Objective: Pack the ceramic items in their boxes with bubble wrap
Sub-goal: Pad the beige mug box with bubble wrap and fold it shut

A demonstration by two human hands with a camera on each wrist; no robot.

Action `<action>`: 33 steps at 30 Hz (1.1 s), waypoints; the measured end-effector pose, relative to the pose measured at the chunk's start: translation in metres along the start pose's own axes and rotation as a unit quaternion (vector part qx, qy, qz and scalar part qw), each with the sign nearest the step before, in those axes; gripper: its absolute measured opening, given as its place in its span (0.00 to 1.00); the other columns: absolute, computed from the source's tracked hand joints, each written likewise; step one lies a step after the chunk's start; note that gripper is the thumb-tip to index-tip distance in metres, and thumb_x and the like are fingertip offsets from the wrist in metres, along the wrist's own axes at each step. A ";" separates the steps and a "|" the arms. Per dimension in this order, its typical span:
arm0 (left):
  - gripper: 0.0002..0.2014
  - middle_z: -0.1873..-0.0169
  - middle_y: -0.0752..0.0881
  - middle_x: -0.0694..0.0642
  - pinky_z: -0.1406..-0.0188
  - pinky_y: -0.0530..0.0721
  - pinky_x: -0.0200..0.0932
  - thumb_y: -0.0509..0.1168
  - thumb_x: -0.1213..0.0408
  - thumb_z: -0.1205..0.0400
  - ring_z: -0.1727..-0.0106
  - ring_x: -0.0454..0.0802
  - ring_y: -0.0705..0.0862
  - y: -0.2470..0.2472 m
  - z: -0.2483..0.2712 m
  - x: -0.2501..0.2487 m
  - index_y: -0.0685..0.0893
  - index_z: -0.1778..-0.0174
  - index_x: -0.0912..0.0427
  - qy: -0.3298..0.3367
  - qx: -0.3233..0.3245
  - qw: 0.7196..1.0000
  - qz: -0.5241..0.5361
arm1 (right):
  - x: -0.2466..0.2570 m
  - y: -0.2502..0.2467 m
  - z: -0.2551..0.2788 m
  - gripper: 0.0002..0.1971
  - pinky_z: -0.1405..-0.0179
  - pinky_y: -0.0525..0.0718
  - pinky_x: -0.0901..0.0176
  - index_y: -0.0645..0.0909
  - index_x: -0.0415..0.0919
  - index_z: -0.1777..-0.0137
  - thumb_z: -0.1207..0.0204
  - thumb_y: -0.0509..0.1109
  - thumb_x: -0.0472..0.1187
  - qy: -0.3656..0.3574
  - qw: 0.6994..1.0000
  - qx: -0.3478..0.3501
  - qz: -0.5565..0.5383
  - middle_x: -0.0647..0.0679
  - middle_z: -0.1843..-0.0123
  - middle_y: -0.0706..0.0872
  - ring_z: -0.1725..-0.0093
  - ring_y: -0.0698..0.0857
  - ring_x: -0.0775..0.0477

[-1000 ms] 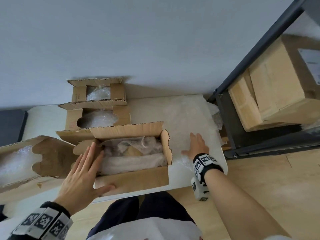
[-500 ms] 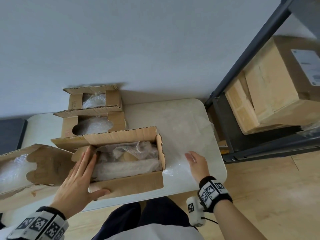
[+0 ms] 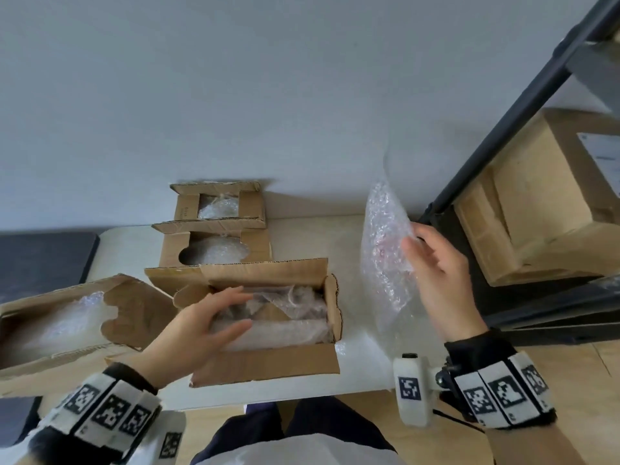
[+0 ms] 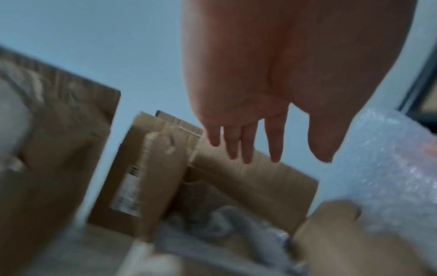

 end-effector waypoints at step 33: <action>0.15 0.56 0.92 0.54 0.60 0.86 0.32 0.76 0.58 0.34 0.59 0.42 0.90 -0.093 0.001 -0.022 0.91 0.51 0.45 0.053 -0.215 0.867 0.447 | 0.043 0.062 -0.022 0.24 0.43 0.83 0.65 0.84 0.54 0.39 0.37 0.81 0.47 0.028 0.962 0.248 -0.110 0.53 0.43 0.89 0.42 0.87 0.53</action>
Point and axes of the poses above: each hand's wrist, its own z-axis away from the middle knuckle, its own y-axis out of the palm, x = y × z, the point moved 6 cm from there along -z, towards the middle knuckle
